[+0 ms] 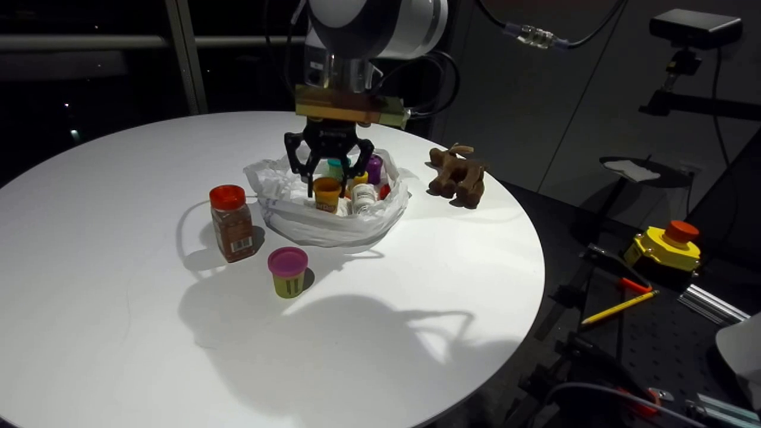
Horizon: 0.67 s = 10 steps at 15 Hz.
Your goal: Remove the things from the plastic bag and put them on the table
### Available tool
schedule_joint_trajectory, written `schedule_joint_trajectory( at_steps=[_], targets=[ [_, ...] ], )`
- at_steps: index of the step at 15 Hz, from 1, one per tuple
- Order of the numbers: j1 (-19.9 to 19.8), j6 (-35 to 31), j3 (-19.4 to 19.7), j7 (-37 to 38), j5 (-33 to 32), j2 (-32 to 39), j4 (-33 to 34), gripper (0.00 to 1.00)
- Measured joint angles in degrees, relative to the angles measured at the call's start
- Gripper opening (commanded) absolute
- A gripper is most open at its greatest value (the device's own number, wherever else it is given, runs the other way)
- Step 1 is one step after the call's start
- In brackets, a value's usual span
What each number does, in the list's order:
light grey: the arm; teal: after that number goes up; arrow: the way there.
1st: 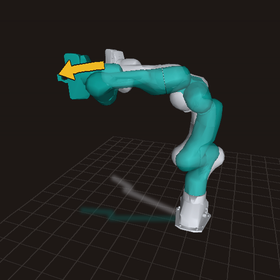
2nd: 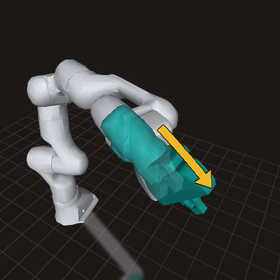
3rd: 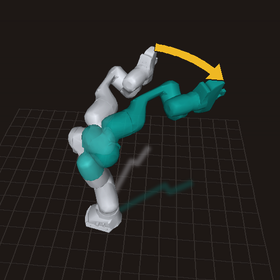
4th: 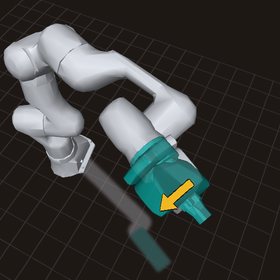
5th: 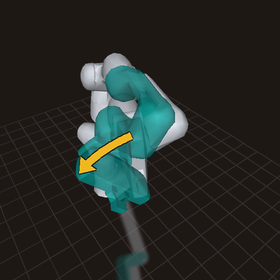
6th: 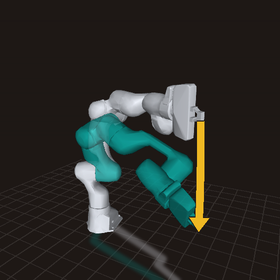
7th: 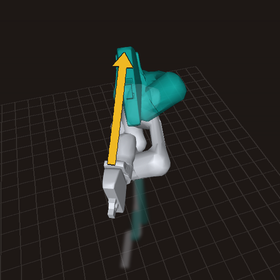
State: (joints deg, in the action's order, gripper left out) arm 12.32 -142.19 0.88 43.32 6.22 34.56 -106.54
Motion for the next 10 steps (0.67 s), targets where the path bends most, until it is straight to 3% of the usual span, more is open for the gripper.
schedule_joint_trajectory(
  at_steps=[6,10],
  targets=[
    [1.83,0.48,1.4,1.44,-3.54,-13.02,-5.35,0.23],
    [3.0,2.68,-3.39,0.65,-3.71,-19.18,-12.01,0.23]
  ],
)
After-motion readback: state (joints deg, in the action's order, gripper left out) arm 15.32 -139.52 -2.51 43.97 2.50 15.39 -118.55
